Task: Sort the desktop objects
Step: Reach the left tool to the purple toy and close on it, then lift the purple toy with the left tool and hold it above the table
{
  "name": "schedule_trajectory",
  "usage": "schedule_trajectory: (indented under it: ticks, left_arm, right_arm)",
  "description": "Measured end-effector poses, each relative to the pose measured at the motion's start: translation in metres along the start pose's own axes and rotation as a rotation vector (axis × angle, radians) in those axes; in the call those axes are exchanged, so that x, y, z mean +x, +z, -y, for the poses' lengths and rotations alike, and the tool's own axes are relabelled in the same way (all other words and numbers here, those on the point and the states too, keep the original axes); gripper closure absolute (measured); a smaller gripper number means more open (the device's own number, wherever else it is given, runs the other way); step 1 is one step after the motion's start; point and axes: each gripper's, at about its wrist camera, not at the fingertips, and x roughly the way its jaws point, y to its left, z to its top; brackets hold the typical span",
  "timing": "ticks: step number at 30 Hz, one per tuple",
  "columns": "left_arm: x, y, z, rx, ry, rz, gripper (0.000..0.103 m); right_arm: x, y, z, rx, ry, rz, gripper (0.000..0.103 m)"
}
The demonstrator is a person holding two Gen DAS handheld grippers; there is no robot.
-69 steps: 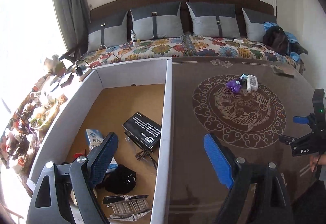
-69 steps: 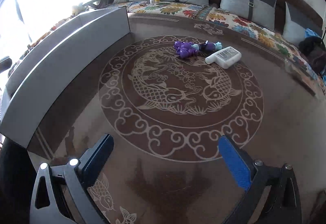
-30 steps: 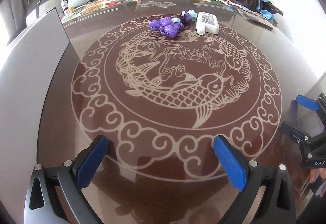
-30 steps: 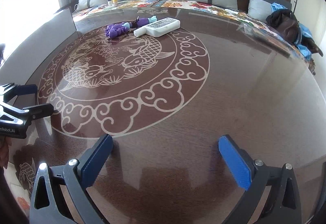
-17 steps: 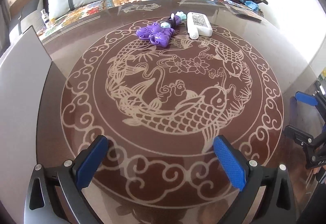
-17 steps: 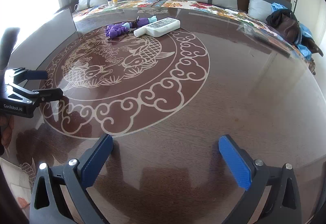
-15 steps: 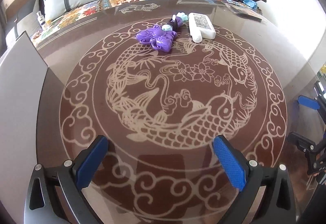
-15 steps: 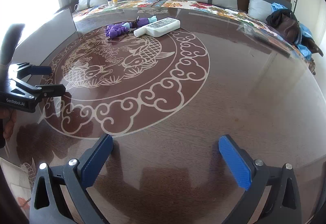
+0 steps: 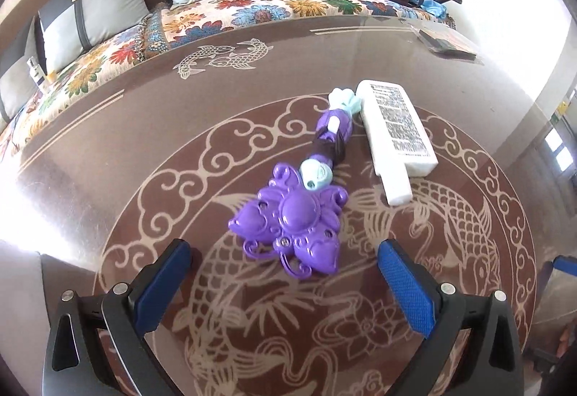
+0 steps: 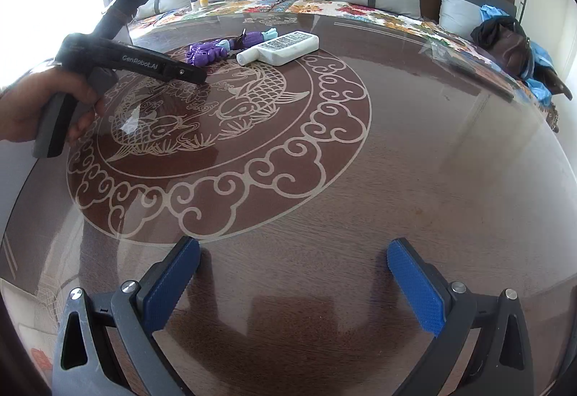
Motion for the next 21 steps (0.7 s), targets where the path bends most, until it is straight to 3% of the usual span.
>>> schedule_trajectory:
  ticks: [6,12,13,14,15,17,21]
  left_arm:
    - [0.017,0.027,-0.002,0.004,-0.001,0.027,0.000]
    - [0.025,0.042,-0.003,-0.066,0.045,0.045,0.002]
    - [0.021,0.041,-0.003,-0.074,0.055,0.073,0.023]
    - [0.017,0.040,-0.001,-0.074,0.058,0.097,0.052]
    - [0.016,0.040,0.001,-0.071,0.059,0.103,0.069]
    - [0.012,0.036,0.005,-0.060,0.065,0.100,0.081]
    - [-0.003,0.013,0.007,-0.094,0.096,0.101,0.081]
  right_arm:
    - [0.000,0.000,0.000,0.000,0.000,0.000,0.000]
    - [0.000,0.000,0.000,-0.001,-0.001,0.000,0.000]
    - [0.000,0.000,0.000,-0.001,-0.001,0.000,0.000]
    - [0.000,0.000,-0.001,-0.001,-0.001,0.000,0.000]
    - [0.000,0.000,0.000,-0.001,-0.001,0.000,0.000]
    - [0.000,0.000,0.000,-0.001,-0.001,0.000,0.000]
    - [0.000,0.000,0.000,-0.001,0.000,0.000,0.000]
